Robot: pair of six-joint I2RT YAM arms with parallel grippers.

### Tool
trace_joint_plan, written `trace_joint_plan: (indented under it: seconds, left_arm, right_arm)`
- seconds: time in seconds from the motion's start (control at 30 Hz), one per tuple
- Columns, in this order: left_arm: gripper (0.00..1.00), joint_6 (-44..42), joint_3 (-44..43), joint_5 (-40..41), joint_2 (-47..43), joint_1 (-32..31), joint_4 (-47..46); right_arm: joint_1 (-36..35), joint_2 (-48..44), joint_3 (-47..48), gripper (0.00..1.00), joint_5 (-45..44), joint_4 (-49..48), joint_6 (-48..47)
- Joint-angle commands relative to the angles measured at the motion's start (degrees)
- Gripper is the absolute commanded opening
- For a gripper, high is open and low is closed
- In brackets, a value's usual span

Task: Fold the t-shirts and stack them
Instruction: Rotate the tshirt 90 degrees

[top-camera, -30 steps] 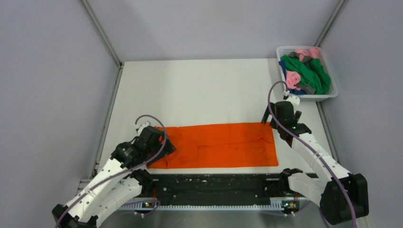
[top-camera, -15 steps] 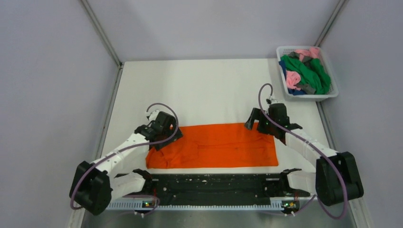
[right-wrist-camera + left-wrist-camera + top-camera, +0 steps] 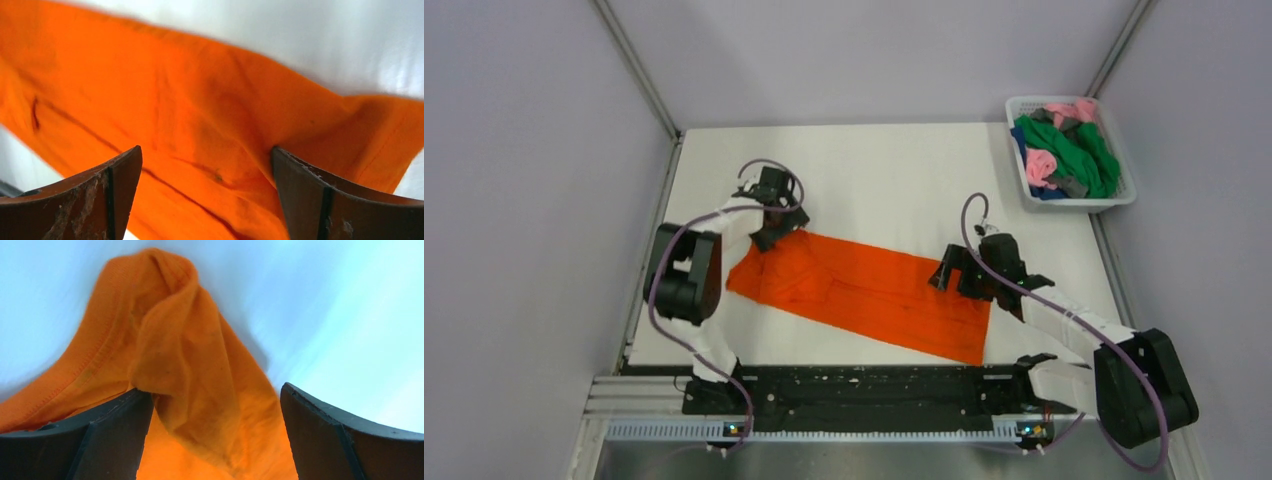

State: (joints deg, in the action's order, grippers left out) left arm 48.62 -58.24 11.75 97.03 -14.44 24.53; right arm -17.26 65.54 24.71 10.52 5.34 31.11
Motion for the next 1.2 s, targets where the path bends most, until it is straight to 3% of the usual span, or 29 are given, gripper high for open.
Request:
trace_joint_plan:
  seconds: [0.0, 0.23, 0.4, 0.53, 0.8, 0.97, 1.17]
  left_arm:
    - [0.99, -3.7, -22.8, -7.4, 18.3, 0.1, -1.5]
    - [0.99, 0.0, -59.6, -25.8, 46.0, -1.6, -1.4]
    - [0.99, 8.2, -72.0, -31.9, 57.5, -4.9, -19.2]
    - [0.99, 12.0, -80.8, -27.6, 64.2, -7.8, -27.5]
    - [0.99, 16.0, -84.7, -20.1, 69.8, -9.2, -37.0]
    - [0.99, 10.5, -85.5, -17.3, 68.6, -8.7, -31.0]
    - [0.99, 5.1, -84.3, -14.8, 61.9, -5.6, -25.0]
  right_arm:
    - [-6.2, -2.2, -2.0, 0.99, 0.9, 7.9, 2.1]
    - [-16.2, -3.0, -2.0, 0.99, 4.3, 10.6, 2.9]
    - [-23.2, -0.1, -0.6, 0.99, 10.9, 6.1, 1.6]
    - [-27.8, 5.7, 3.3, 0.99, 15.3, 2.6, -0.5]
    - [-34.2, 15.2, 12.6, 0.99, 18.2, -0.3, -4.1]
    - [-36.7, 17.0, 16.2, 0.99, 17.9, 0.8, -5.4]
    - [-36.8, 10.6, 16.8, 0.99, 17.4, 2.0, -5.2]
